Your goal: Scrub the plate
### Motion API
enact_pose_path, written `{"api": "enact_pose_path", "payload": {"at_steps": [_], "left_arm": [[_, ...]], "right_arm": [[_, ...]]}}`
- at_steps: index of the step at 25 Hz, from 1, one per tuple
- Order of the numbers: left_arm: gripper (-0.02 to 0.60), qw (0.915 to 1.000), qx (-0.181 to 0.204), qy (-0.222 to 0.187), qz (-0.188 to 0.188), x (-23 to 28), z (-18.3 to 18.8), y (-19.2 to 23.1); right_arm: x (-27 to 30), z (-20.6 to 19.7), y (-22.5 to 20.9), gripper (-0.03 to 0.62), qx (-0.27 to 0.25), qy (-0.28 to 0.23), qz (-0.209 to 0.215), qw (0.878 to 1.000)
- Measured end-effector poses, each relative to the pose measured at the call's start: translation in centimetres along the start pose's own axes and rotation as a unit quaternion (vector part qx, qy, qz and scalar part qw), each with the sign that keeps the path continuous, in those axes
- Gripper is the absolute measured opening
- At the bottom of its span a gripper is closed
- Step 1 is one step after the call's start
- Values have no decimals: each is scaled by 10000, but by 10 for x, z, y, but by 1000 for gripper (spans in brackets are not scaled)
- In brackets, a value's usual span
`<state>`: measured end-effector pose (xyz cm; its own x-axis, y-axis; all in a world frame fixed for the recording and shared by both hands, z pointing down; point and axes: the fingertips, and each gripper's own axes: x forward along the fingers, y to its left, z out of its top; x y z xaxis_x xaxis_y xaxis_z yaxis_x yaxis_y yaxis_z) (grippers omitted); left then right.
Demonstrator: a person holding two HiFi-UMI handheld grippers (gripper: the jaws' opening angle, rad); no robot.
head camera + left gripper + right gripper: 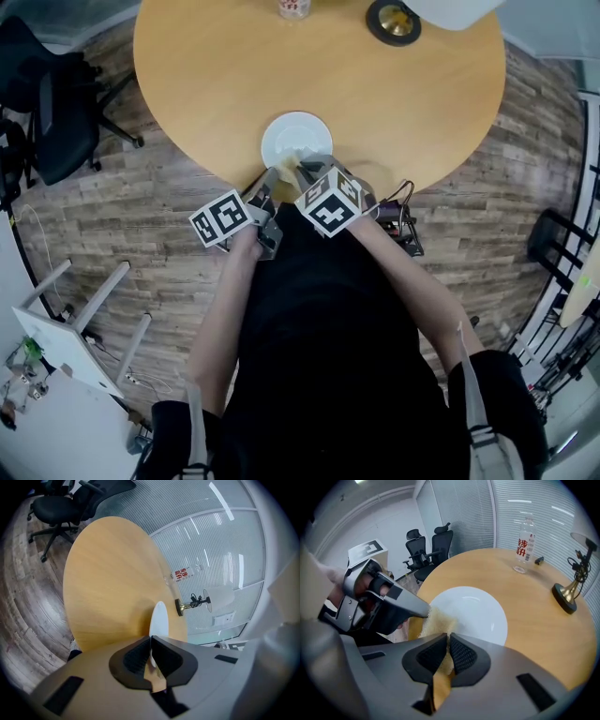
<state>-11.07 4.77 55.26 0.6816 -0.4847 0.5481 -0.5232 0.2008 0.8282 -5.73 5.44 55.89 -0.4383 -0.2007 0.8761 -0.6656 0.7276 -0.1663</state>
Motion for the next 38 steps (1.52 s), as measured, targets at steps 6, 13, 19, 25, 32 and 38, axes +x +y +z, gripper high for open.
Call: {"api": "enact_pose_path", "payload": {"at_steps": [6, 13, 19, 25, 32, 38], "left_arm": [[25, 10000, 6, 9, -35, 2, 1, 0], [25, 10000, -59, 50, -42, 2, -1, -1], [25, 9989, -443, -112, -49, 7, 12, 4], [25, 9975, -661, -214, -115, 23, 26, 3], [25, 9936, -994, -487, -203, 49, 51, -6], [25, 9917, -1074, -708, -43, 61, 69, -13]], "right_arm": [[-5, -14, -42, 28, 249, 193, -287, 9991], [-1, 18, -91, 28, 454, -11, -707, 9965], [-22, 30, -103, 28, 714, -522, -634, 9941], [-64, 19, -115, 28, 1197, -812, -635, 9874], [-92, 11, -120, 28, 1797, -1066, -727, 9752], [-108, 10, -118, 28, 1847, -1167, -736, 9731]]}}
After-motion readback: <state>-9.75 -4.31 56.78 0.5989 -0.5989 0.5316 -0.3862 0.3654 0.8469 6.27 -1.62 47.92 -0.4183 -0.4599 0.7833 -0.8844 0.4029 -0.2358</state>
